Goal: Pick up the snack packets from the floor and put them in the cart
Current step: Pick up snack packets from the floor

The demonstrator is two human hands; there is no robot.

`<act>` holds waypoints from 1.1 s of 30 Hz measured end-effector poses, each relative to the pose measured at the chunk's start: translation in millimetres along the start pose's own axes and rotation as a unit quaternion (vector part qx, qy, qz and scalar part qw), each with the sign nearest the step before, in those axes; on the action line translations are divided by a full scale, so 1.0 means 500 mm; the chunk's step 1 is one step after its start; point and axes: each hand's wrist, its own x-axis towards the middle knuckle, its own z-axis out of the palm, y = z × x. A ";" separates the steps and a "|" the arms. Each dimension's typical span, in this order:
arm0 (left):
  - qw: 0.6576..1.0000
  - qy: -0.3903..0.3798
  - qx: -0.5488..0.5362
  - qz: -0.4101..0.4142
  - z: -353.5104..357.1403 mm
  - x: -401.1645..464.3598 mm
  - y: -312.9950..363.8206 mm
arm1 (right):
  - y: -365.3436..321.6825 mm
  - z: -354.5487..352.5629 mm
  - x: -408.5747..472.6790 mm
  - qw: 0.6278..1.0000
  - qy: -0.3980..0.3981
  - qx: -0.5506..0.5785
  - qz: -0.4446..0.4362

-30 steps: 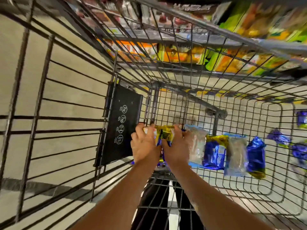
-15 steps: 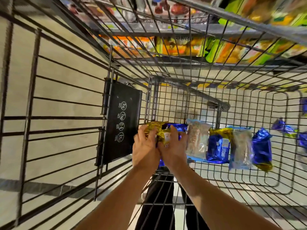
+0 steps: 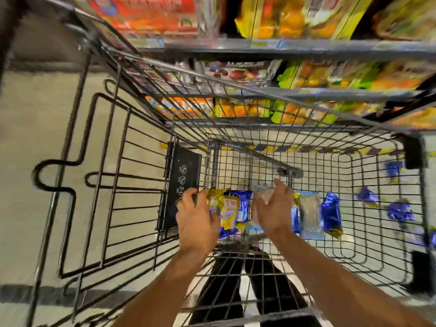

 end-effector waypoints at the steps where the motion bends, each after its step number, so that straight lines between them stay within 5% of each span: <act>1: 1.000 0.007 0.000 0.011 -0.025 -0.006 0.012 | -0.014 -0.027 -0.007 1.000 0.008 0.003 -0.008; 13: 0.973 0.079 -0.010 0.216 -0.242 -0.073 0.139 | -0.117 -0.326 -0.190 0.985 0.095 0.012 -0.141; 17: 0.960 0.048 0.021 0.277 -0.233 -0.148 0.220 | -0.089 -0.396 -0.264 0.977 0.134 -0.029 -0.162; 33: 0.880 0.000 0.168 0.445 -0.056 -0.553 0.542 | 0.320 -0.655 -0.519 0.955 0.269 -0.105 -0.064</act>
